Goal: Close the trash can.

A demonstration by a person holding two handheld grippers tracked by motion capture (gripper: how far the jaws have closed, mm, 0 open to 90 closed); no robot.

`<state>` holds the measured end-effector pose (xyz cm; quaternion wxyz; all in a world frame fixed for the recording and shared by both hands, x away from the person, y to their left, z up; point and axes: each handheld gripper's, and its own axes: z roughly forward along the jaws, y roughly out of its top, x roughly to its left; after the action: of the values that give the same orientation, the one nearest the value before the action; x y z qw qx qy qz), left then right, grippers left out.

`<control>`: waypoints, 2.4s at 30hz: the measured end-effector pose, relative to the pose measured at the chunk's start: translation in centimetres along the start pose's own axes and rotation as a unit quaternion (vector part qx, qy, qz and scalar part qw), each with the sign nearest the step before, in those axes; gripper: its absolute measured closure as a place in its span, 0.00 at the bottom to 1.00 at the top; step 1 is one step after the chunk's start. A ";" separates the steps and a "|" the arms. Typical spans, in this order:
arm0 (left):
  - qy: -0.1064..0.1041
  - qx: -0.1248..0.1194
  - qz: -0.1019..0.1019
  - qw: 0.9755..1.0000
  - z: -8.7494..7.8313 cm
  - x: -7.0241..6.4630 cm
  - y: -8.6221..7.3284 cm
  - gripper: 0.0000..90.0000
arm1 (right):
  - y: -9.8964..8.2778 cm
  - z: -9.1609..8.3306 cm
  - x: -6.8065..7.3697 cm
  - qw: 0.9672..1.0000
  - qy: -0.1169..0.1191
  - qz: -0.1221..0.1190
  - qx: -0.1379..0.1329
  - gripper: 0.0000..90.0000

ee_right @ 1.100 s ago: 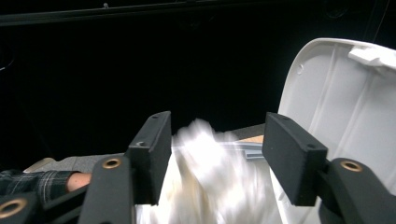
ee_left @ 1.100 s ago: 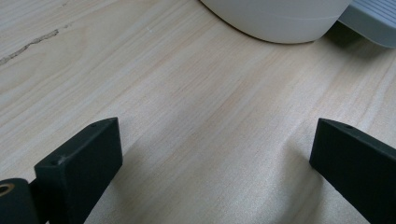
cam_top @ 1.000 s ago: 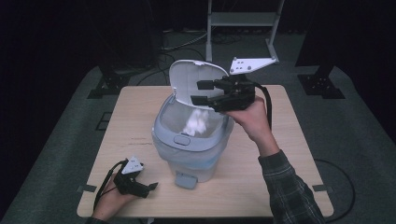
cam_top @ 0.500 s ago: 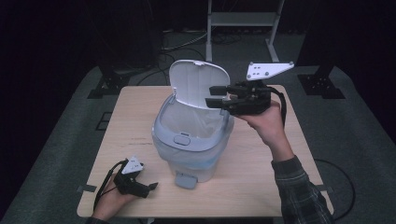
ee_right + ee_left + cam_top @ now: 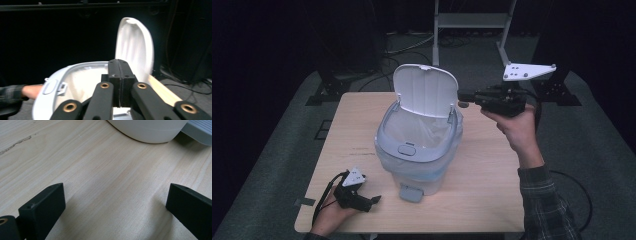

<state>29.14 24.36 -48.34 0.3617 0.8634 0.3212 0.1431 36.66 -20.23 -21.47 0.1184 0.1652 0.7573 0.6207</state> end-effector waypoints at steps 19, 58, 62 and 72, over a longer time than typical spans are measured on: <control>0.000 0.000 0.000 1.000 0.0 0.0 0.0 0.02 | -0.4 0.3 -3.4 0.999 -0.047 0.022 -0.003 1.00; 0.000 0.000 0.000 1.000 0.0 0.0 0.0 0.02 | 0.2 2.6 -1.6 1.000 0.029 0.001 0.008 1.00; 0.000 0.000 0.000 1.000 0.0 0.0 0.0 0.02 | -0.1 2.6 -1.0 0.999 0.039 -0.002 0.010 1.00; 0.000 0.000 0.000 1.000 0.0 0.0 0.0 0.02 | -0.6 2.8 0.3 0.998 0.064 -0.006 0.025 1.00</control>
<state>29.16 24.35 -48.33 0.3615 0.8637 0.3209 0.1427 37.39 -17.65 -22.60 0.0694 0.1231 0.7798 0.6098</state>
